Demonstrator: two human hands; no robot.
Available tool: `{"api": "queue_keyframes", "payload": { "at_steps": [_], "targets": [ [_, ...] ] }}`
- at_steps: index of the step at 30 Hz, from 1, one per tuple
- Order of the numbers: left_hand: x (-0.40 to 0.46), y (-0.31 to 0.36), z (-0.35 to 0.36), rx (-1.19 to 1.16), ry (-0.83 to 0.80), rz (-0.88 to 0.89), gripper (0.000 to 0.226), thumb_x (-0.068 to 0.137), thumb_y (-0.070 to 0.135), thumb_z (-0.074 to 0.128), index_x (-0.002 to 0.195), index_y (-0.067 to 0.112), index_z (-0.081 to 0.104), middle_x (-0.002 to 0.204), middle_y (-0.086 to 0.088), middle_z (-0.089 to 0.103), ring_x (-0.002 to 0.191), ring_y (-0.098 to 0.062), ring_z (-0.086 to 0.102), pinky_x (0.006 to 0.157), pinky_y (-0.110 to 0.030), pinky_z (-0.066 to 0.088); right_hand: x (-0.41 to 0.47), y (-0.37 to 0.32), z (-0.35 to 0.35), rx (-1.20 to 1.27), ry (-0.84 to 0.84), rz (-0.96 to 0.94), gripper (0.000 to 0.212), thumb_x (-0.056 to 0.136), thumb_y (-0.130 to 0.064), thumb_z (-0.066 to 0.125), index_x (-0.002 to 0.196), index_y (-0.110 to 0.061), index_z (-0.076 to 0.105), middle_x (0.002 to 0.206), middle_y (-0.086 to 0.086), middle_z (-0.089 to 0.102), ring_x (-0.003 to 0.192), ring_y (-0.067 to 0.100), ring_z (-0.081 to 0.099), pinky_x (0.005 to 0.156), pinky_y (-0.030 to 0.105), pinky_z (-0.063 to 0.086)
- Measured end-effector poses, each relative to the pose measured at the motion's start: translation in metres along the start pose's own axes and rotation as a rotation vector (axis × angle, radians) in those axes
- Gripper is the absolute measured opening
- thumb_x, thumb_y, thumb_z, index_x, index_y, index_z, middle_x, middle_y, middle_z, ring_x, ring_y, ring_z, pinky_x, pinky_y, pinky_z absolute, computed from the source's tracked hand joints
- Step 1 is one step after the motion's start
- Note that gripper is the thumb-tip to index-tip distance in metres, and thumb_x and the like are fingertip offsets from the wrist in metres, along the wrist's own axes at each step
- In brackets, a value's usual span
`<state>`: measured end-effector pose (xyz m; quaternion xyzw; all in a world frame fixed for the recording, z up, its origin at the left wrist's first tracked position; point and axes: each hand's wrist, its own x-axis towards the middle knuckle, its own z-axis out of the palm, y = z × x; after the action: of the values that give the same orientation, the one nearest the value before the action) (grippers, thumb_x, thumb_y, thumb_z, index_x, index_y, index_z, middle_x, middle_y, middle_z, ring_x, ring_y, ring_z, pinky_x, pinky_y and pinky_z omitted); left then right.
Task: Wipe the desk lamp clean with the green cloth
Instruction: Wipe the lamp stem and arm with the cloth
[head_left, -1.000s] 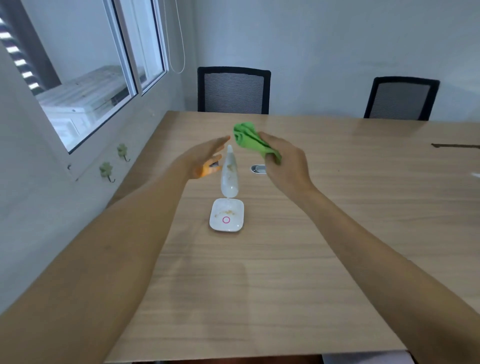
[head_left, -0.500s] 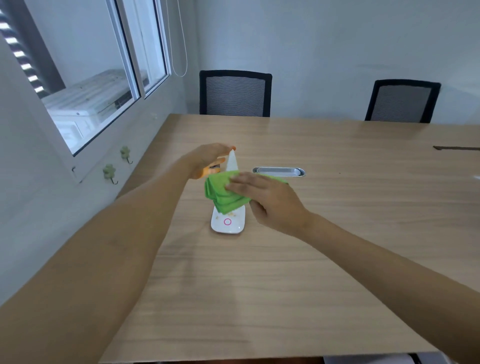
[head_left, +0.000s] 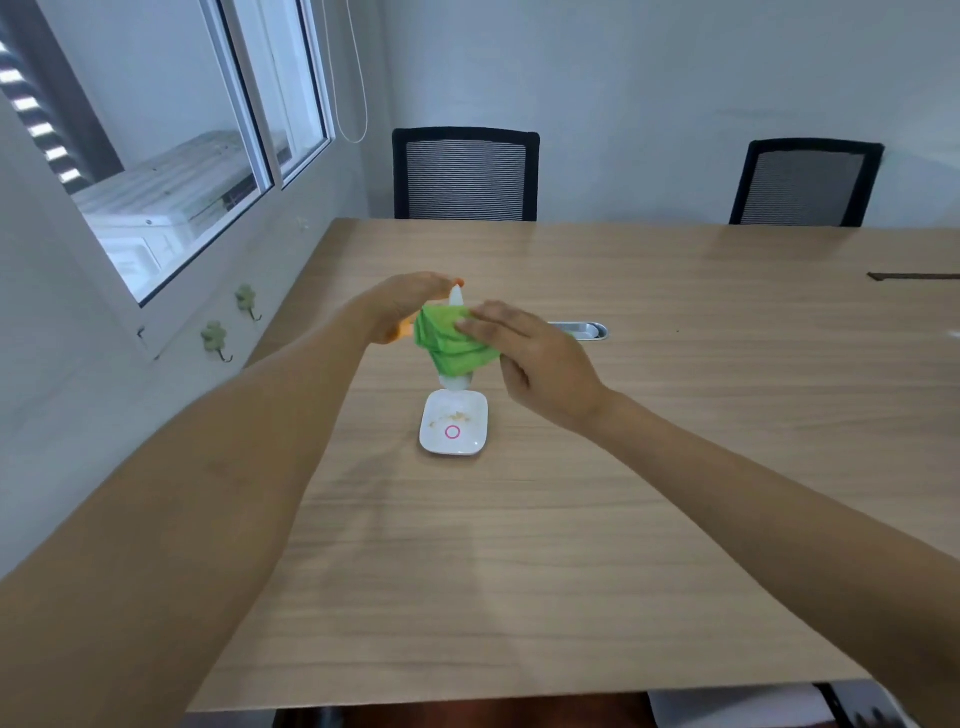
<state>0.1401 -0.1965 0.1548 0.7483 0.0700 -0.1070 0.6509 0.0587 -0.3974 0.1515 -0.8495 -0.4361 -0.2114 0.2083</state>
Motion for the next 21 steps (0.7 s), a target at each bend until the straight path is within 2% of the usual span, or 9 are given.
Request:
{"api": "queue_keyframes", "payload": {
  "at_steps": [2,4,7,11,13,16,18,21],
  "targets": [
    [0.001,-0.001,-0.002,0.009,-0.016,0.01,0.038,0.091,0.026,0.057,0.127,0.013,0.059,0.13,-0.002,0.056,0.127,-0.023,0.049,0.106,-0.035,0.042,-0.008,-0.005,0.006,-0.022,-0.047,-0.053,0.052,0.078,0.014,0.046,0.124,-0.007,0.057,0.132,0.013,0.058,0.125,0.03,0.051,0.093,0.046,0.054],
    [0.0,0.0,-0.002,0.015,-0.016,-0.01,0.038,0.091,0.028,0.057,0.127,0.015,0.059,0.141,0.0,0.052,0.133,-0.024,0.045,0.113,-0.038,0.037,-0.022,-0.008,0.009,-0.081,-0.059,-0.146,0.043,0.086,0.001,0.039,0.124,-0.009,0.057,0.131,0.011,0.059,0.126,0.029,0.051,0.098,0.041,0.051],
    [0.002,0.001,-0.003,0.013,-0.006,-0.035,0.024,0.09,0.029,0.06,0.112,0.021,0.063,0.138,0.0,0.054,0.132,-0.022,0.046,0.107,-0.036,0.04,-0.041,-0.013,0.011,-0.178,-0.001,-0.311,0.047,0.095,-0.007,0.021,0.12,-0.01,0.061,0.126,0.01,0.064,0.123,0.028,0.054,0.099,0.04,0.05],
    [0.002,0.001,-0.002,-0.016,-0.019,-0.048,0.023,0.089,0.029,0.06,0.11,0.021,0.062,0.121,0.003,0.058,0.12,-0.019,0.051,0.1,-0.032,0.042,-0.048,-0.018,0.012,-0.241,0.15,-0.447,0.043,0.097,-0.006,0.027,0.118,-0.015,0.063,0.122,0.008,0.066,0.12,0.025,0.057,0.098,0.037,0.051],
    [0.003,0.001,-0.002,-0.037,-0.03,-0.052,0.027,0.089,0.028,0.06,0.115,0.02,0.062,0.121,0.001,0.059,0.118,-0.02,0.052,0.099,-0.033,0.042,-0.037,-0.012,0.007,-0.253,0.22,-0.366,0.046,0.094,0.0,0.026,0.118,-0.014,0.062,0.123,0.011,0.065,0.119,0.028,0.058,0.098,0.037,0.051],
    [0.003,0.001,-0.002,-0.061,-0.092,-0.032,0.042,0.093,0.023,0.054,0.133,0.009,0.053,0.139,-0.011,0.05,0.12,-0.022,0.048,0.108,-0.04,0.037,-0.01,0.004,0.001,-0.202,0.216,-0.134,0.051,0.079,0.013,0.038,0.12,-0.006,0.06,0.127,0.017,0.061,0.119,0.034,0.056,0.099,0.044,0.049],
    [0.003,0.002,-0.001,-0.057,-0.111,-0.014,0.034,0.093,0.02,0.052,0.125,0.012,0.055,0.128,-0.014,0.052,0.113,-0.024,0.049,0.104,-0.041,0.039,0.004,0.01,-0.002,-0.144,0.123,-0.029,0.055,0.073,0.02,0.046,0.122,-0.003,0.057,0.128,0.018,0.059,0.119,0.036,0.054,0.1,0.047,0.048],
    [0.003,0.002,0.0,-0.039,-0.091,-0.013,0.022,0.092,0.024,0.053,0.112,0.017,0.058,0.111,-0.01,0.058,0.102,-0.023,0.054,0.091,-0.036,0.045,0.009,0.01,0.002,-0.091,-0.008,-0.016,0.056,0.074,0.02,0.047,0.124,-0.002,0.055,0.128,0.018,0.058,0.118,0.035,0.054,0.095,0.048,0.05]
  ]
}}
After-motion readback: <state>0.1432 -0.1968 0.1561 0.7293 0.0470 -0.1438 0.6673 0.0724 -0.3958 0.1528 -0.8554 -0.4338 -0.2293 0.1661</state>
